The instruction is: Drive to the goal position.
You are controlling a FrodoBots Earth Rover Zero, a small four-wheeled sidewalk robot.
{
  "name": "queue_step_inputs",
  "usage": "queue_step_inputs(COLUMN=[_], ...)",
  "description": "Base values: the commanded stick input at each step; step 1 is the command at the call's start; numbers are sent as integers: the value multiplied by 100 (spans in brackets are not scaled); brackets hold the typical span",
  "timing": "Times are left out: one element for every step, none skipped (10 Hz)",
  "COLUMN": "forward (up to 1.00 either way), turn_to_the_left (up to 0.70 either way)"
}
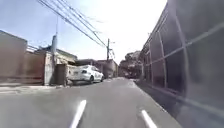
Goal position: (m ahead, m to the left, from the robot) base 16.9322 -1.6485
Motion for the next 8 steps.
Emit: queue_step_inputs(forward=[100, 100, 100, 100, 100, 100, 100, 100], turn_to_the_left=[0, 0, 0, 0, 0, 0, 0, 0])
